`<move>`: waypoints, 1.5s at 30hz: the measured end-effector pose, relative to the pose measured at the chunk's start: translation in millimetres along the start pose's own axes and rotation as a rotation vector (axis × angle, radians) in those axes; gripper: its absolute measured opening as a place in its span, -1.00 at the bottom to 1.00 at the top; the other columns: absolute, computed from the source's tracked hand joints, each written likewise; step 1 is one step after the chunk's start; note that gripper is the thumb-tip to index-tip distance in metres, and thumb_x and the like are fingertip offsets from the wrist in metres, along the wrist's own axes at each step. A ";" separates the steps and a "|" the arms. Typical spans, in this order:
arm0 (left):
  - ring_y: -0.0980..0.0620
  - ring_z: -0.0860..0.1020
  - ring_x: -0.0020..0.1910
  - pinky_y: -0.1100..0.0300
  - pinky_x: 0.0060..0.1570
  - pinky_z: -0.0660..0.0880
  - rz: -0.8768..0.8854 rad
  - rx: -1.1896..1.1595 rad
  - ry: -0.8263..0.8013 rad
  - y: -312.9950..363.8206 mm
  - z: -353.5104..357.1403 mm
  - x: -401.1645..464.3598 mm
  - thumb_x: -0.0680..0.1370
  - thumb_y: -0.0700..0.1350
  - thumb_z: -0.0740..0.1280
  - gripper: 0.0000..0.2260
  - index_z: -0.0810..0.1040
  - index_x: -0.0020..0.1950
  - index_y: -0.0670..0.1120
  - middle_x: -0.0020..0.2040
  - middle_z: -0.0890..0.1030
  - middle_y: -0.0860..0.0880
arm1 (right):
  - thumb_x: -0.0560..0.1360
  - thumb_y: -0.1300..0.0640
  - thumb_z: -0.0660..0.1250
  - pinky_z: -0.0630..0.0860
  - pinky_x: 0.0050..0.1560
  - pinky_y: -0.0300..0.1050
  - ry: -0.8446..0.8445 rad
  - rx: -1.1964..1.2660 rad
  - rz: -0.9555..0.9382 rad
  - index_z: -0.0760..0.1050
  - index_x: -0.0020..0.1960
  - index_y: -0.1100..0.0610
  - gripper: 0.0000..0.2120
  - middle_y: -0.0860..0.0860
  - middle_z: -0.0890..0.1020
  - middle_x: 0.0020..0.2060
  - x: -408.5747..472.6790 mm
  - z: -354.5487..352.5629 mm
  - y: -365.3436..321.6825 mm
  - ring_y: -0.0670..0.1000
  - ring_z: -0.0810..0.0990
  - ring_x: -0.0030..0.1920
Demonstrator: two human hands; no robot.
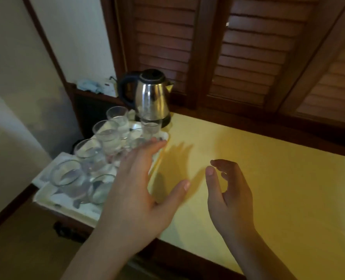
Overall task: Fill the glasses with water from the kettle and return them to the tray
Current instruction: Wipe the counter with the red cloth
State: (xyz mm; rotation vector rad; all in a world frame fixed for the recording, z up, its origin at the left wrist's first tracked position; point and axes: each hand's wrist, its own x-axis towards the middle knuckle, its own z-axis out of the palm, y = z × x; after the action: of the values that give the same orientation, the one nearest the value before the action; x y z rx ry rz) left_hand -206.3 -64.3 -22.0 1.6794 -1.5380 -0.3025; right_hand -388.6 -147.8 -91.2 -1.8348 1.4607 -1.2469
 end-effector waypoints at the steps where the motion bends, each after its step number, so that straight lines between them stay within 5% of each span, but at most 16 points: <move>1: 0.30 0.29 0.52 0.31 0.39 0.29 0.032 -0.001 -0.041 11.7 18.5 5.9 0.48 0.30 0.45 -0.32 0.30 0.55 0.26 0.51 0.36 0.30 | 0.60 -0.42 0.12 0.52 0.12 -0.07 0.019 -0.008 0.040 0.41 0.24 -0.35 -0.70 -0.30 0.58 0.17 6.8 -16.4 12.5 -0.15 0.56 0.20; 3: 0.37 0.26 0.51 0.44 0.41 0.20 0.080 -0.013 -0.106 34.2 56.2 15.9 0.49 0.31 0.43 -0.36 0.33 0.53 0.26 0.49 0.37 0.33 | 0.59 -0.41 0.14 0.51 0.11 -0.06 0.055 -0.041 0.100 0.38 0.21 -0.39 -0.75 -0.35 0.57 0.16 18.7 -52.3 40.8 -0.18 0.54 0.20; 10: 0.30 0.40 0.38 0.33 0.29 0.38 0.090 -0.037 -0.348 94.6 197.7 53.5 0.51 0.37 0.36 -0.46 0.39 0.46 0.29 0.36 0.45 0.37 | 0.60 -0.30 0.19 0.49 0.16 0.01 0.142 -0.302 0.217 0.55 0.25 -0.04 -0.57 -0.14 0.56 0.16 52.5 -190.8 170.7 -0.01 0.51 0.23; 16: -0.04 0.58 0.23 0.03 0.14 0.59 -0.022 0.233 -0.377 86.1 309.1 110.3 0.56 0.42 0.21 -0.44 0.47 0.46 0.17 0.35 0.60 0.05 | 0.65 -0.12 0.30 0.46 0.32 0.18 0.184 -0.437 0.345 0.59 0.31 -0.01 -0.69 0.06 0.57 0.31 86.2 -284.7 274.3 0.21 0.46 0.33; 19: -0.11 0.60 0.24 -0.12 0.28 0.55 -0.032 0.336 -0.426 76.8 342.4 138.2 0.56 0.47 0.06 -0.36 0.47 0.48 0.14 0.43 0.55 -0.01 | 0.68 -0.11 0.25 0.42 0.40 0.26 0.223 -0.473 0.360 0.53 0.42 -0.01 -0.63 0.13 0.51 0.43 118.3 -321.3 311.3 0.28 0.41 0.44; 21: -0.12 0.49 0.43 -0.16 0.45 0.40 -0.032 0.428 -0.422 74.3 357.4 149.9 0.59 0.45 0.02 -0.35 0.49 0.50 0.12 0.54 0.46 0.01 | 0.69 -0.17 0.20 0.26 0.56 0.34 0.178 -0.523 0.348 0.39 0.56 -0.08 -0.54 0.06 0.37 0.59 145.5 -342.2 336.4 0.22 0.24 0.62; 24: -0.14 0.47 0.44 -0.21 0.48 0.34 -0.050 0.540 -0.392 74.0 365.2 156.4 0.53 0.51 -0.13 -0.25 0.53 0.45 0.16 0.51 0.47 0.03 | 0.71 -0.27 0.06 -0.08 0.65 0.33 -0.033 -0.604 0.446 0.20 0.65 -0.18 -0.46 0.04 0.13 0.70 183.3 -366.5 373.2 0.21 -0.07 0.71; 29: -0.16 0.49 0.42 -0.27 0.52 0.25 -0.078 0.554 -0.344 69.7 367.0 153.0 0.58 0.48 -0.08 -0.34 0.58 0.38 0.20 0.48 0.50 0.05 | 0.70 -0.34 -0.06 -0.07 0.67 0.31 -0.289 -0.751 0.482 -0.05 0.72 -0.20 -0.37 0.05 -0.03 0.73 210.5 -365.9 391.0 0.22 -0.15 0.71; 35: -0.15 0.41 0.50 -0.28 0.56 0.18 -0.088 0.537 -0.361 67.5 364.9 151.5 0.53 0.52 -0.16 -0.26 0.53 0.45 0.23 0.54 0.44 0.08 | 0.75 -0.17 0.02 0.19 0.57 0.24 -0.373 -0.928 0.288 0.03 0.70 -0.25 -0.47 -0.03 0.20 0.66 212.7 -337.9 356.9 0.21 0.14 0.64; 40: -0.07 0.33 0.57 -0.27 0.62 -0.05 -0.048 0.377 -0.461 62.0 344.7 152.1 0.46 0.57 -0.14 -0.20 0.47 0.51 0.24 0.61 0.35 0.10 | 0.58 -0.38 -0.37 0.10 0.64 0.31 -0.563 -1.024 0.118 -0.04 0.70 -0.21 -0.27 -0.06 0.04 0.72 224.5 -290.9 364.6 0.19 -0.07 0.71; 43: 0.01 0.35 0.55 -0.22 0.63 -0.10 -0.032 0.224 -0.443 51.5 315.4 137.3 0.48 0.54 -0.04 -0.25 0.42 0.56 0.25 0.58 0.39 0.13 | 0.70 -0.19 0.05 0.02 0.64 0.37 -0.706 -1.114 0.010 -0.04 0.72 -0.06 -0.35 0.01 -0.08 0.73 232.8 -248.4 348.3 0.29 -0.16 0.70; 45: 0.06 0.38 0.53 -0.21 0.64 -0.04 -0.042 0.173 -0.363 39.7 287.6 116.5 0.53 0.48 0.05 -0.32 0.45 0.54 0.20 0.52 0.45 0.16 | 0.71 -0.14 0.10 0.02 0.63 0.39 -0.733 -1.115 -0.026 -0.07 0.72 -0.09 -0.34 0.00 -0.11 0.73 234.4 -211.9 325.9 0.30 -0.19 0.70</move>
State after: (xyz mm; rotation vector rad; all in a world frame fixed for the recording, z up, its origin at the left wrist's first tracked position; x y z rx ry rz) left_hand -398.6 -282.4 -137.6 1.8683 -1.8379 -0.5328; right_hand -730.8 -434.7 -172.3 -2.5232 1.7553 0.4441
